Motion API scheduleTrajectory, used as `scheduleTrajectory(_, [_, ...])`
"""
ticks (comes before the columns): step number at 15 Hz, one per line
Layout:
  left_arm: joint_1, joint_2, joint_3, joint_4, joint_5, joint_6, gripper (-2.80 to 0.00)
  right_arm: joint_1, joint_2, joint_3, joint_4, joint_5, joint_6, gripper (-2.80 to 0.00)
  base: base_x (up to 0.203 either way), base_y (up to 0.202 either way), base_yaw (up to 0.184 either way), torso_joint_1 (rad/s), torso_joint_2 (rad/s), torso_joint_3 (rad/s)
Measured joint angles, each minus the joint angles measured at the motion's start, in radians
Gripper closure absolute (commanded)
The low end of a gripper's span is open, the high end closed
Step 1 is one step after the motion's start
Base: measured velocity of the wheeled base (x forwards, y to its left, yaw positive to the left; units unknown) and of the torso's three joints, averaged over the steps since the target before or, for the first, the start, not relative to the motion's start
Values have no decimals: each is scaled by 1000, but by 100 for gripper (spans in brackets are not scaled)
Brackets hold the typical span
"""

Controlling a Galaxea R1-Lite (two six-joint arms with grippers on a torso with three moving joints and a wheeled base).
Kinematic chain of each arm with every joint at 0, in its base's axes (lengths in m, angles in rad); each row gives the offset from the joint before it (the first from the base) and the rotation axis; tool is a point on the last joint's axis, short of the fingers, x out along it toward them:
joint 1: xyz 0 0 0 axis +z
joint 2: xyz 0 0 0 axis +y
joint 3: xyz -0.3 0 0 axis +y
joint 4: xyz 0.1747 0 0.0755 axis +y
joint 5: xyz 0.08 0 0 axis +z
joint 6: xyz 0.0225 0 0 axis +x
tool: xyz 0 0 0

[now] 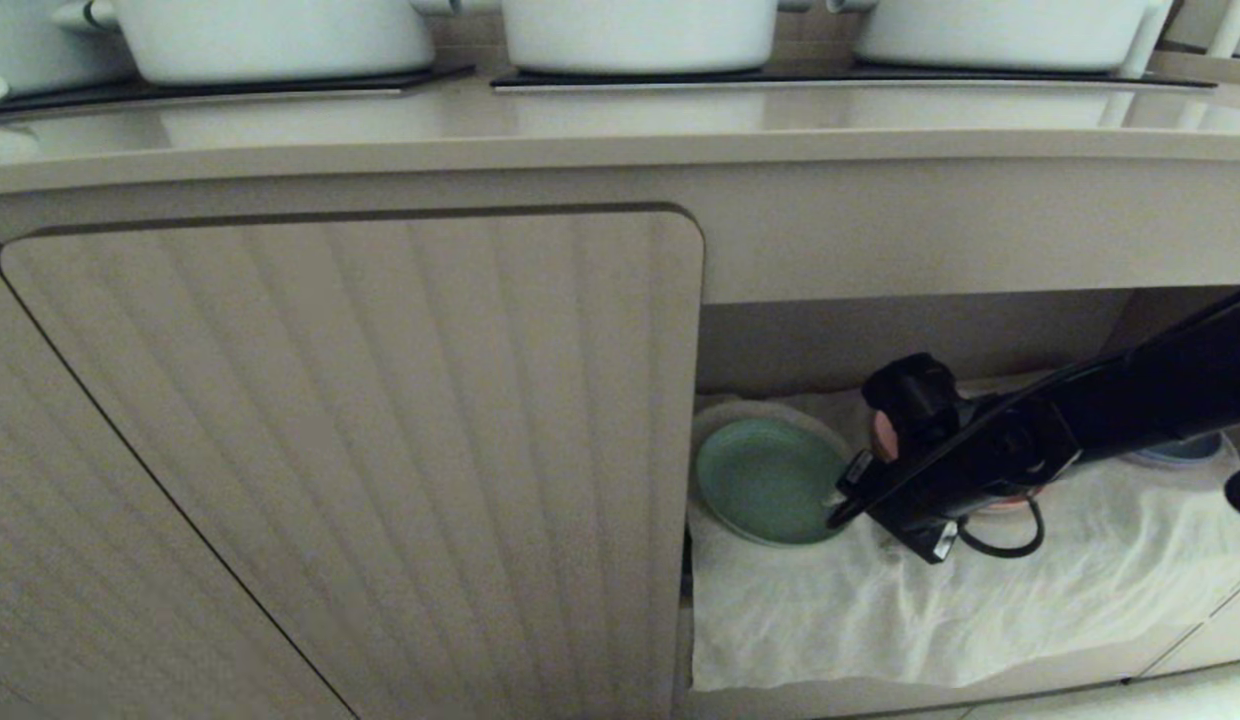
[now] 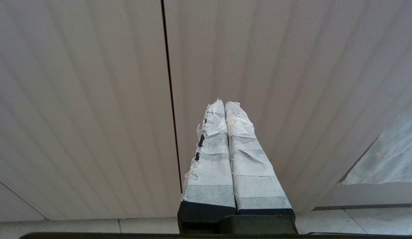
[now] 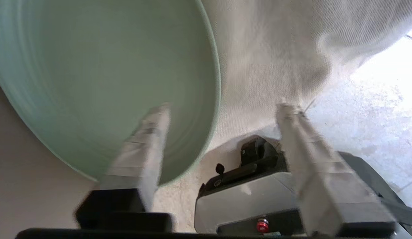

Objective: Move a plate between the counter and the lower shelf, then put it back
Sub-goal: Put the plate in the cupboard

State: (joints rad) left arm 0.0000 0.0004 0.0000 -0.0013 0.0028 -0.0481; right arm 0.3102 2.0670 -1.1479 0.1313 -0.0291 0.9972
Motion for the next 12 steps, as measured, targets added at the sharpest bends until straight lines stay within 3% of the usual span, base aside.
scheduleTrajectory(12, [0,0,0,0,0,0,0,1,-78,41,74,14,-29,-280,0,0,0,0,0,0])
